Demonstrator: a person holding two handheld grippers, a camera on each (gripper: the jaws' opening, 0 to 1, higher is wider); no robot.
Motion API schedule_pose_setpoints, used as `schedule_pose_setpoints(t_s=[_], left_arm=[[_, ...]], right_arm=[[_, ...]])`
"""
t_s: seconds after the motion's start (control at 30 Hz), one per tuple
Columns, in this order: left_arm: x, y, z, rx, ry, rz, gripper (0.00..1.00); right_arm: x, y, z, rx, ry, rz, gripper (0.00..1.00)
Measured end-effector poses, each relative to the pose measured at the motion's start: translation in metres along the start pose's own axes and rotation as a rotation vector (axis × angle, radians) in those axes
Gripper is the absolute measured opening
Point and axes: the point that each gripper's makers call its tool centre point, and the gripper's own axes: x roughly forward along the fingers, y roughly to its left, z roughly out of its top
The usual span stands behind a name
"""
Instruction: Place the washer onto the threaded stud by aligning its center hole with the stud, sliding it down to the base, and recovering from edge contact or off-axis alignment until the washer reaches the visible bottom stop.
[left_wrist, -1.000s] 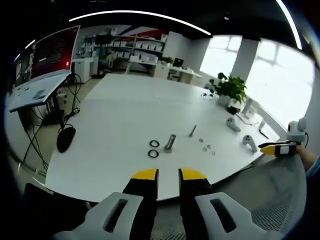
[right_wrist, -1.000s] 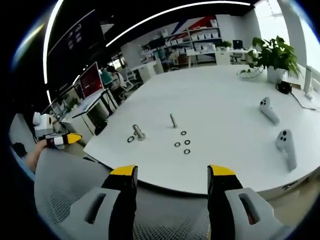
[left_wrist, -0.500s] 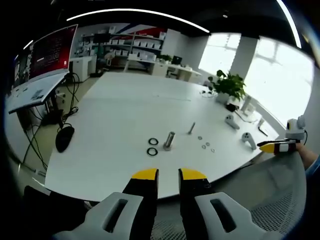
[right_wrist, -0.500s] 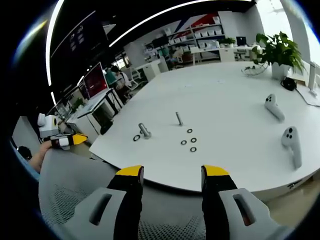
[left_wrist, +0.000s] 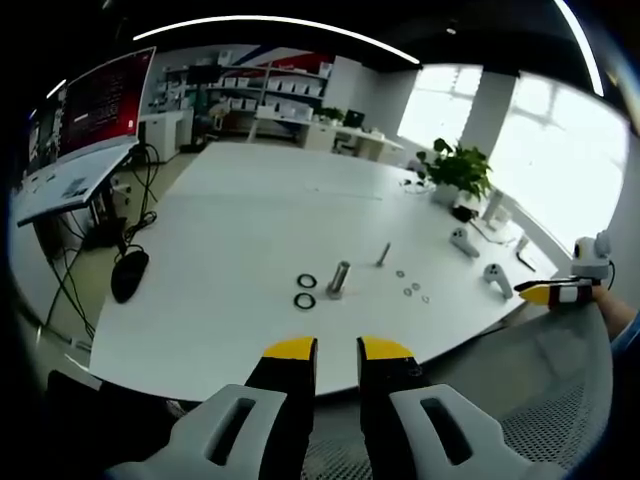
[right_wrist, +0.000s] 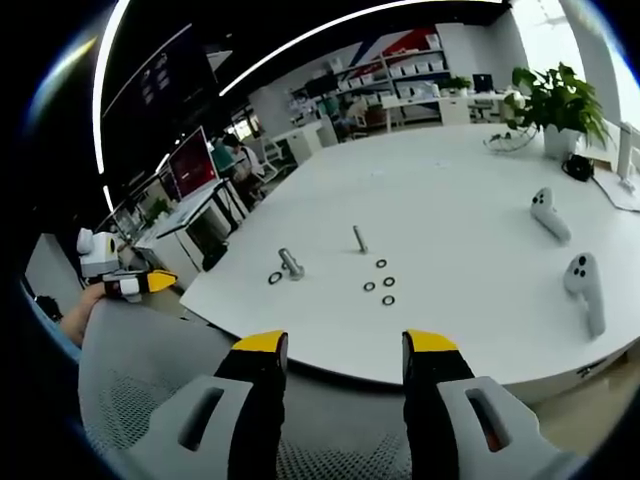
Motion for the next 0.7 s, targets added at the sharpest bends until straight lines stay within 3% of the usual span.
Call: schedule_pose_setpoints(t_s=[0.7], left_arm=[[-0.0008,0.0002,-0.0005,0.001,-0.001,0.001,0.13]], right_arm=[[0.0004,0.0010,0.0001,-0.001,-0.002,0.009,0.47]])
